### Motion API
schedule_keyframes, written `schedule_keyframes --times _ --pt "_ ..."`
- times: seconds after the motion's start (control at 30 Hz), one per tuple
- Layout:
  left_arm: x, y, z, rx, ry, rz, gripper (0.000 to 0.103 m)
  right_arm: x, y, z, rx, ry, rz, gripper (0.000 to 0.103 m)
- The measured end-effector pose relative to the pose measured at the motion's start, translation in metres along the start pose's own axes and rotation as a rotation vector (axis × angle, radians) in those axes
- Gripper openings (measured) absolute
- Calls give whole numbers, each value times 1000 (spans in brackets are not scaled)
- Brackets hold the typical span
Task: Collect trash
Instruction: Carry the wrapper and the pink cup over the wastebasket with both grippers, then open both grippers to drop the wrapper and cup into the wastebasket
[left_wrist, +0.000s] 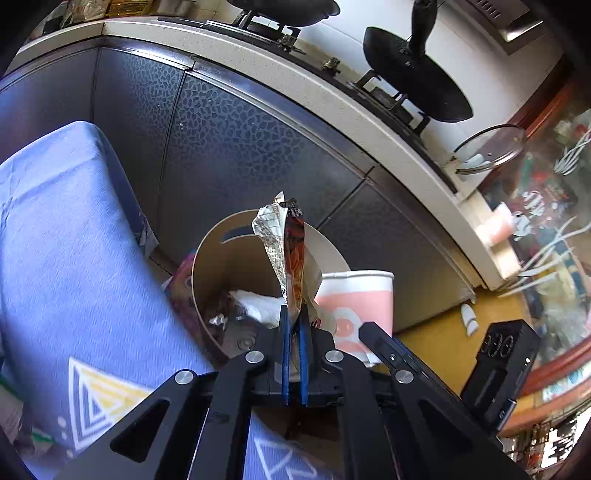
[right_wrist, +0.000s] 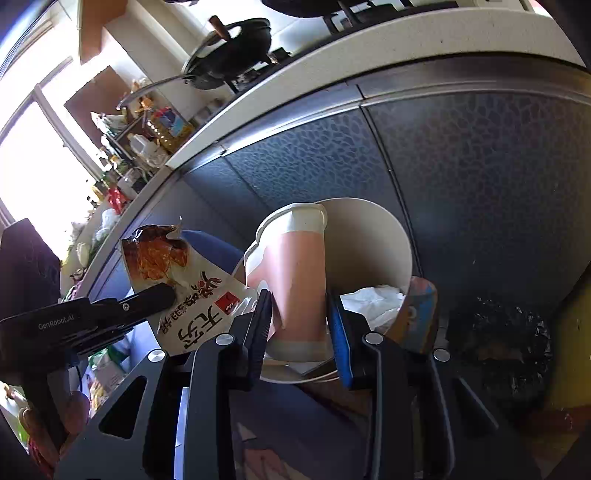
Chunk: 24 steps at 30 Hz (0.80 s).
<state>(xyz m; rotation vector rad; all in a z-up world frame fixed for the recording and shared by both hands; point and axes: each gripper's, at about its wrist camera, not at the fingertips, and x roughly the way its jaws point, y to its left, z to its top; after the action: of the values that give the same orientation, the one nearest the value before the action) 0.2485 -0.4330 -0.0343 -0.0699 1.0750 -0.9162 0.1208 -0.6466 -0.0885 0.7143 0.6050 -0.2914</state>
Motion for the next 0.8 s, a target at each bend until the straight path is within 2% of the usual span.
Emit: schedule_keyframes --times 0.03,0.07,0.1,0.13,0.17,0.3,0.53,0.7,0.8 --pt "5 1 1 -1 4 12 6 4 -3 2 2 9 -3 33" --pt "10 2 3 -5 9 31 7 10 -5 3 4 18 -15 44" --pt "17 2 5 -11 19 57 20 10 -6 3 9 8 -32 52" --pt "22 4 6 -19 32 76 28 6 -8 2 15 -9 -41 57" --pt "24 5 6 -25 40 88 33 1 -9 1 17 -25 -33 57" --pt "9 7 -3 -3 27 104 32 -20 -2 -12 15 -72 -18 57" --pt "-49 10 -46 63 -64 142 33 -36 28 -49 11 -23 72 57" --pt "-90 29 -95 90 -110 276 33 -41 68 -85 -26 24 137 57" --pt "-117 52 -121 54 -136 343 33 -38 97 -110 -69 68 167 57"
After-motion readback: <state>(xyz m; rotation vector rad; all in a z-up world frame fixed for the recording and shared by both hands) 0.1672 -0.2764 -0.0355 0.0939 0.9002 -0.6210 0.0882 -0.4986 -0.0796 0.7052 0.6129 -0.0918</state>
